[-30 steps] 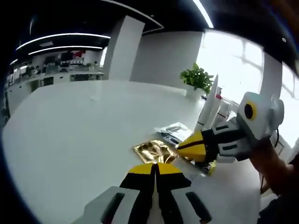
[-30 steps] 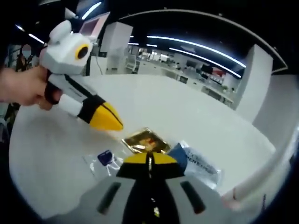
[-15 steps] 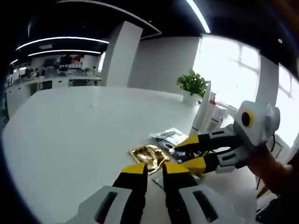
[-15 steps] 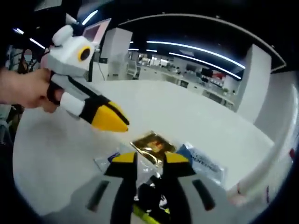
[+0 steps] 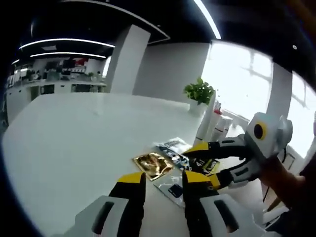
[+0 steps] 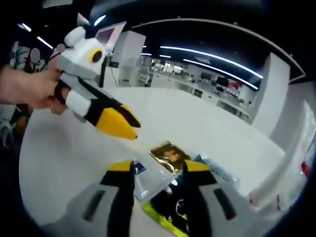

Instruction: Arrange the skincare products in the storage area until every visible bottle or jar stands upright without overlapping.

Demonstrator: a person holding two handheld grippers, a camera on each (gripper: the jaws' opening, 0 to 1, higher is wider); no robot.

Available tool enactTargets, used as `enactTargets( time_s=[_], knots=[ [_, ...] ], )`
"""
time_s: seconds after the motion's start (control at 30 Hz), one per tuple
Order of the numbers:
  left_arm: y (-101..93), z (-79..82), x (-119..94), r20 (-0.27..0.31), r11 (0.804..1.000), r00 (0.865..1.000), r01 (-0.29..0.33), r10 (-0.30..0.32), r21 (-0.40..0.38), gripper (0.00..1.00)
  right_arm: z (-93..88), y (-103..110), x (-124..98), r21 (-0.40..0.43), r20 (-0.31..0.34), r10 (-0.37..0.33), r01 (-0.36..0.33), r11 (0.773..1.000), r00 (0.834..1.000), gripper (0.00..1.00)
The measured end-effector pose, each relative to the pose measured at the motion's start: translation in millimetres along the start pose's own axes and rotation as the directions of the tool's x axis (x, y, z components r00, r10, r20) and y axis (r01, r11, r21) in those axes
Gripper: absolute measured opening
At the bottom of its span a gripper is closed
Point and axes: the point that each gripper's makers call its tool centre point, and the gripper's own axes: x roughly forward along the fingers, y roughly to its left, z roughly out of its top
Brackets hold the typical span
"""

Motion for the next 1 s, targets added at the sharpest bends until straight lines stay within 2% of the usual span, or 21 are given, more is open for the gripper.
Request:
enactTargets(
  time_s=[0.13,0.27,0.43,0.57,0.7,0.73,0.83,1.0],
  knots=[
    [-0.6,-0.5,-8,0.000,1.000,1.000,-0.010,0.010,0.000,0.36,2.9,3,-3,0.016,0.019,0.001,-0.001,1.000,1.000,0.45],
    [1.9,-0.3,-16,0.005,0.999,0.999,-0.033,0.033,-0.018,0.49,4.0,3,-9,0.034,0.034,-0.014,0.013,0.999,0.999,0.55],
    [-2.3,-1.8,-27,0.024,0.999,0.999,-0.022,0.023,-0.044,0.53,-1.8,7,-18,0.072,0.039,0.000,-0.003,0.997,0.999,0.62],
    [-6.6,-3.8,-38,0.044,0.999,0.999,-0.011,0.013,-0.045,0.53,-8.0,12,-24,0.064,0.026,0.006,-0.007,0.998,1.000,0.68],
    [-8.8,-7.9,-46,0.048,0.999,0.999,-0.003,0.005,-0.040,0.54,-9.6,16,-30,0.072,0.033,0.003,-0.005,0.997,0.999,0.78],
    [-9.3,-9.0,-48,0.051,0.999,0.999,-0.001,0.003,-0.038,0.56,-10.0,17,-31,0.077,0.035,0.002,-0.004,0.997,0.999,0.81],
    [-9.6,-8.7,-51,0.076,0.999,0.997,-0.009,0.011,-0.031,0.73,-8.5,22,-33,0.091,0.049,0.018,-0.022,0.996,0.999,0.88],
    [-12.3,-6.8,-66,0.107,1.000,0.994,-0.017,0.016,0.010,0.77,-4.0,30,-37,0.092,0.072,0.033,-0.040,0.995,0.997,1.00]
  ],
)
